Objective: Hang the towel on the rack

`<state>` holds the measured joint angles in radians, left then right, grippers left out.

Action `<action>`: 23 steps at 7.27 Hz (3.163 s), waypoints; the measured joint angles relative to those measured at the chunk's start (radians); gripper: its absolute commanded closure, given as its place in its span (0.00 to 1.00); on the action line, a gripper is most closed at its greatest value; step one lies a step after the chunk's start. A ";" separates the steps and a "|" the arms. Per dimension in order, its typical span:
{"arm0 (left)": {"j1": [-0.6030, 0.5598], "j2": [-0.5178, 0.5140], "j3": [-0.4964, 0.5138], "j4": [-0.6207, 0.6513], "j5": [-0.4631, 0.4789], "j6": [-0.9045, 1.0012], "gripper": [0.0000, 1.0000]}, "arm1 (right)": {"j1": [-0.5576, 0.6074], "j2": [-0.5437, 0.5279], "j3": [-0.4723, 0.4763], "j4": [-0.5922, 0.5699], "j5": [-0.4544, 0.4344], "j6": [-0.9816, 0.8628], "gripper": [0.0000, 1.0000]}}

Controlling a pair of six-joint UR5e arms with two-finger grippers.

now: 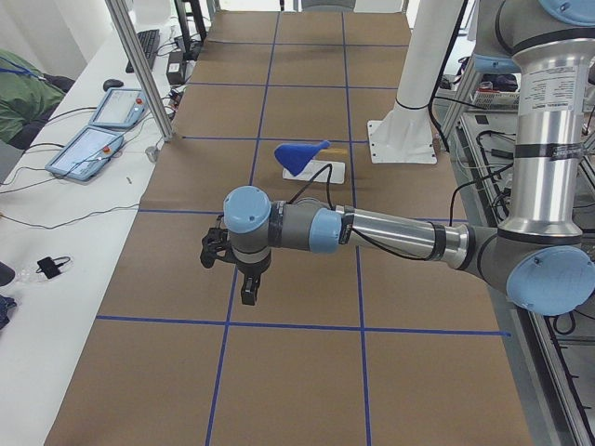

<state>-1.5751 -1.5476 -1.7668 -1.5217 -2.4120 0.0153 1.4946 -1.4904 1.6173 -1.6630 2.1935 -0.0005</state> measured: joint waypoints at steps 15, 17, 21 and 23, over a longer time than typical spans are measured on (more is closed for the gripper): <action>0.000 0.003 -0.028 -0.005 0.001 -0.006 0.01 | 0.010 -0.053 0.018 0.000 0.057 0.001 0.00; 0.000 0.003 -0.026 -0.005 0.001 -0.006 0.01 | 0.010 -0.054 0.018 0.000 0.057 0.001 0.00; 0.000 0.003 -0.026 -0.005 0.000 -0.006 0.01 | 0.010 -0.053 0.015 0.001 0.057 0.000 0.00; 0.000 0.003 -0.027 -0.005 0.000 -0.006 0.01 | 0.010 -0.054 0.014 0.001 0.057 -0.001 0.00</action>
<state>-1.5754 -1.5447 -1.7933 -1.5263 -2.4119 0.0092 1.5048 -1.5445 1.6317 -1.6621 2.2503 -0.0013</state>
